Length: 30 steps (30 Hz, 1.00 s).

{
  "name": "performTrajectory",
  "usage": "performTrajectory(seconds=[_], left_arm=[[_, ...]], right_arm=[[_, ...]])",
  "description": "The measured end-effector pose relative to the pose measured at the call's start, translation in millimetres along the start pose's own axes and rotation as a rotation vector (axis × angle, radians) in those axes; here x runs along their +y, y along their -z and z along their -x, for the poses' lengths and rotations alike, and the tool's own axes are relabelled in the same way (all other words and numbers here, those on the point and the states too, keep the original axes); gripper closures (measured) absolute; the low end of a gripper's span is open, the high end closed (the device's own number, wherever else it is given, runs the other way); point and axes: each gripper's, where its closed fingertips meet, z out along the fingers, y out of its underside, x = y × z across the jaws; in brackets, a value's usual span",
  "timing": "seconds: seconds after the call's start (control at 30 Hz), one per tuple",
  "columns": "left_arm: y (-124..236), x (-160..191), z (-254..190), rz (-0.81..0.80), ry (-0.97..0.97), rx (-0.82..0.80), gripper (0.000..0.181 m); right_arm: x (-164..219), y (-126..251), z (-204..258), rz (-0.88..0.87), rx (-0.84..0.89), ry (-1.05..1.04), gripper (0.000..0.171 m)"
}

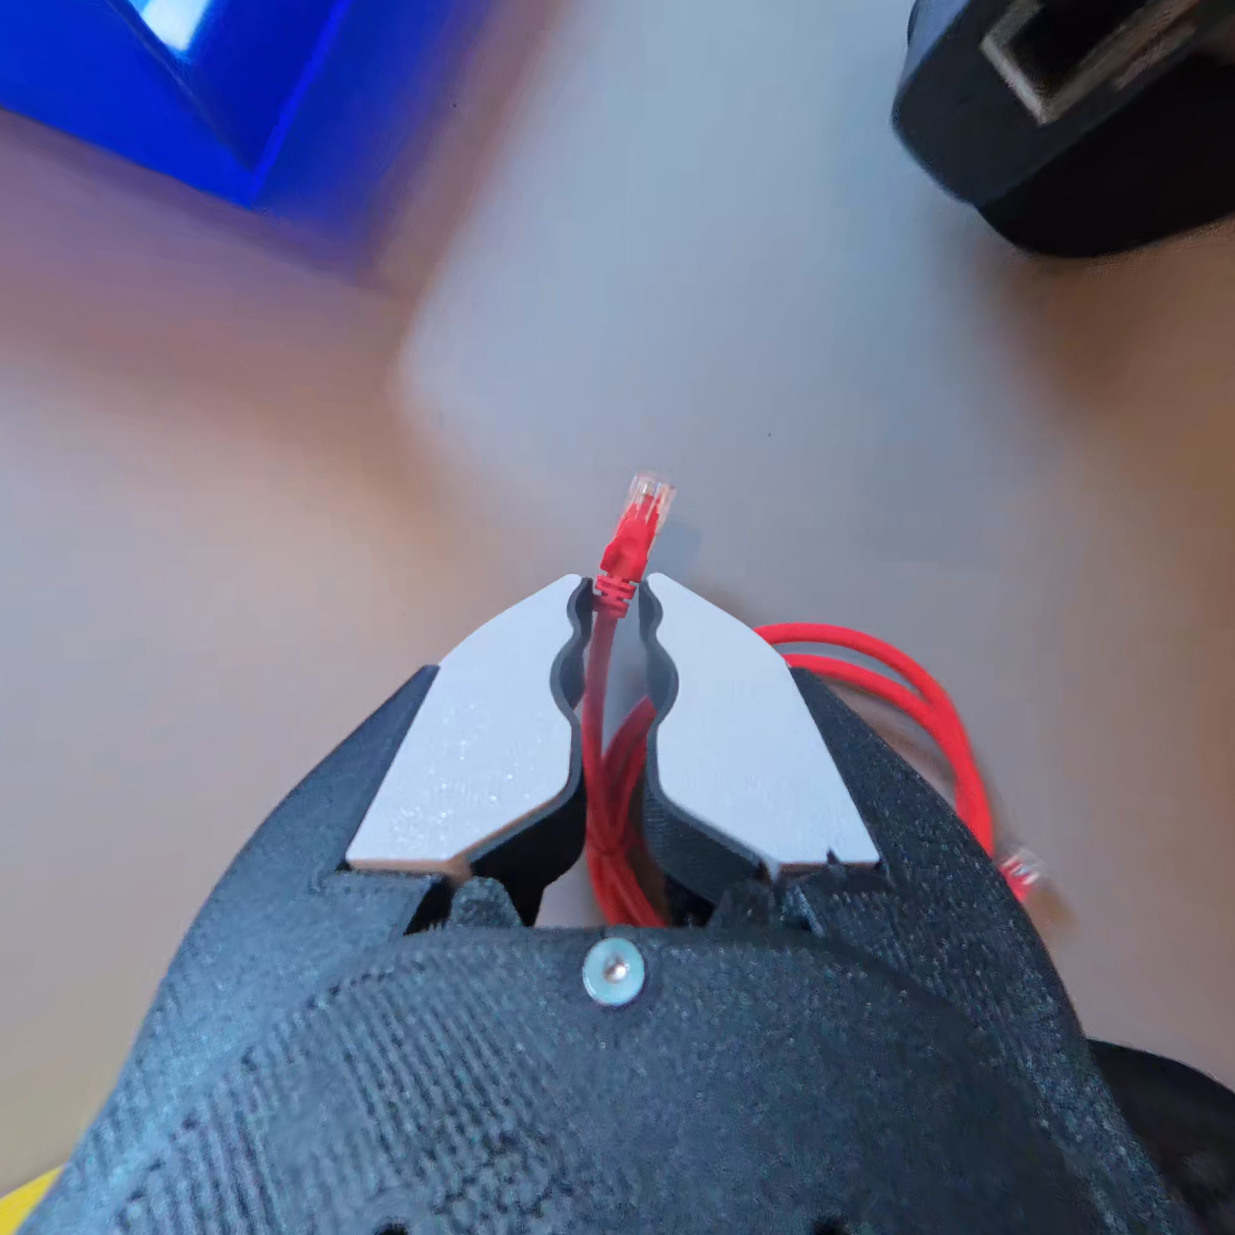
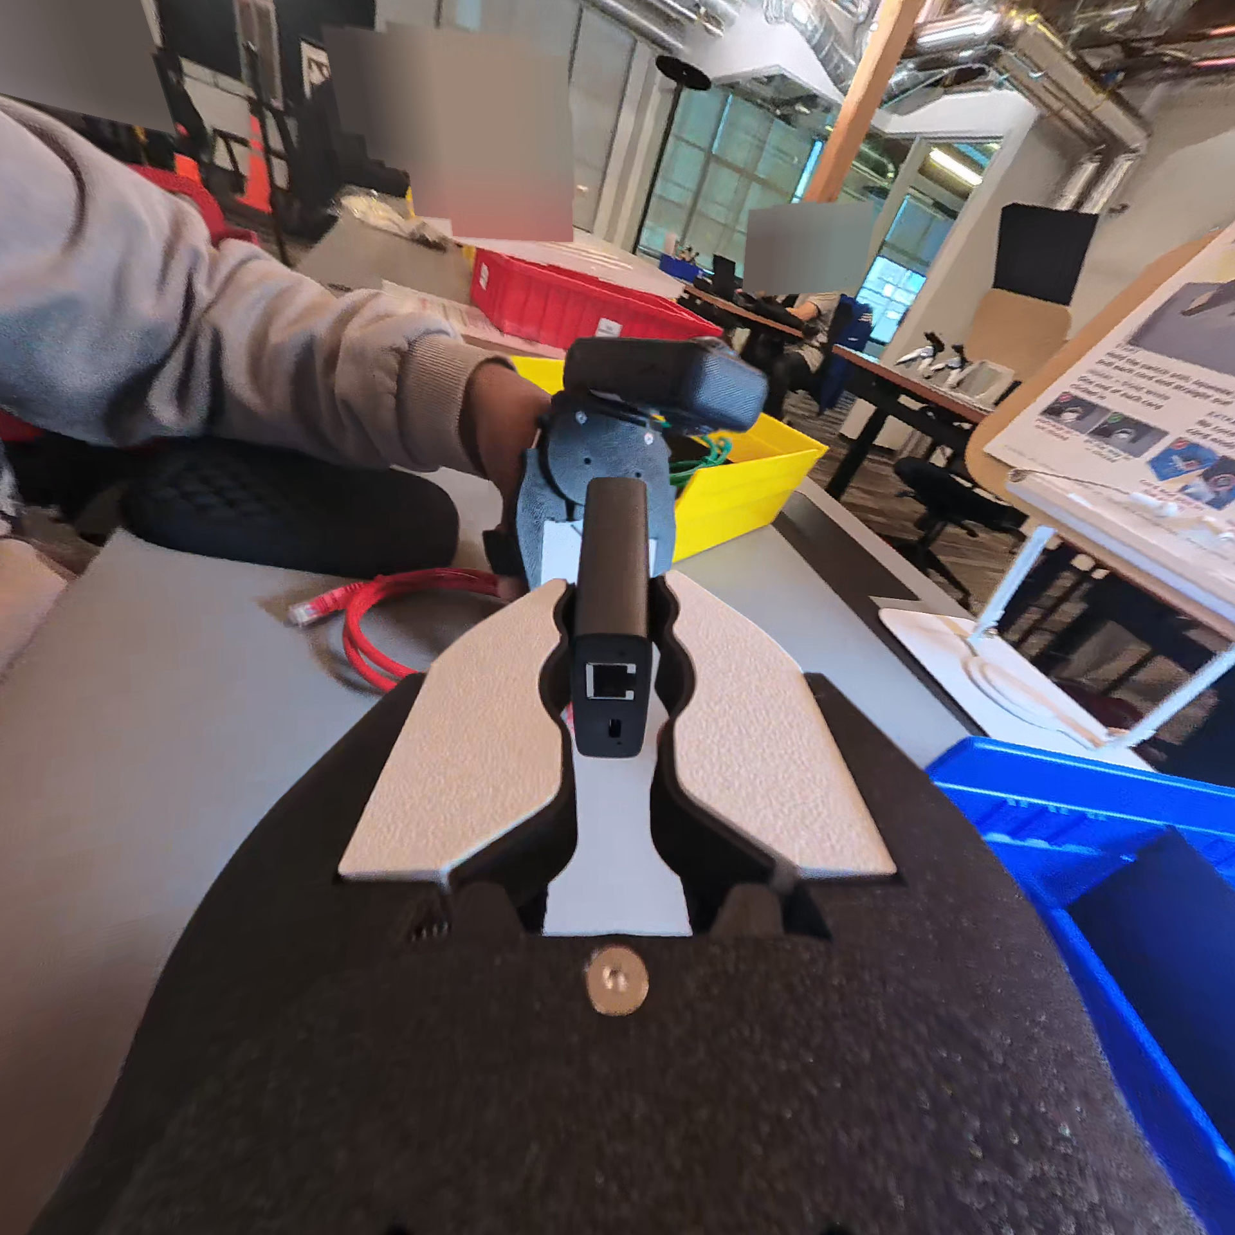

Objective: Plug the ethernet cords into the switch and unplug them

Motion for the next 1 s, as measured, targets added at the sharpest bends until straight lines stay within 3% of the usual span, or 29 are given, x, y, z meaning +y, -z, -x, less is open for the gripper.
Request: performTrajectory(seconds=[0.03, 0.13, 0.2, 0.23, 0.3, 0.4, 0.67, 0.87, 1.0], left_arm=[[4.5, -1.4, -0.7, -0.024, -0.034, -0.018, 0.162], [23.5, -31.1, -27.7, -0.243, -0.183, 0.02, 0.14], [33.1, -53.3, -48.1, -0.383, -0.27, 0.019, 0.135], [35.7, -61.3, -53.4, -0.424, -0.336, -0.021, 0.136], [40.8, -70.5, -62.0, -0.466, -0.467, -0.086, 0.161], [46.8, -70.4, -58.8, -0.44, -0.553, -0.162, 0.161], [33.7, -53.5, -45.6, -0.326, -0.72, -0.285, 0.162], [34.0, -40.8, -17.2, -0.291, -0.518, -0.211, 0.155], [10.6, -5.7, 3.8, -0.137, -0.348, -0.078, 0.149]], right_arm=[[0.9, -0.8, 3.6, -0.003, -0.027, -0.017, 0.15], [-0.3, -5.1, 12.3, -0.029, -0.077, -0.048, 0.15], [-4.3, -10.0, 19.7, -0.059, -0.111, -0.07, 0.15], [-7.3, -12.7, 24.2, -0.077, -0.132, -0.086, 0.15], [-10.8, -17.6, 31.0, -0.092, -0.15, -0.089, 0.15], [-7.0, -18.1, 29.4, -0.053, -0.122, -0.043, 0.15], [35.4, -31.1, 30.0, 0.255, 0.0, 0.325, 0.15], [37.1, -26.5, 13.0, 0.334, 0.082, 0.371, 0.15], [33.6, -13.7, -7.2, 0.319, 0.142, 0.326, 0.149]])
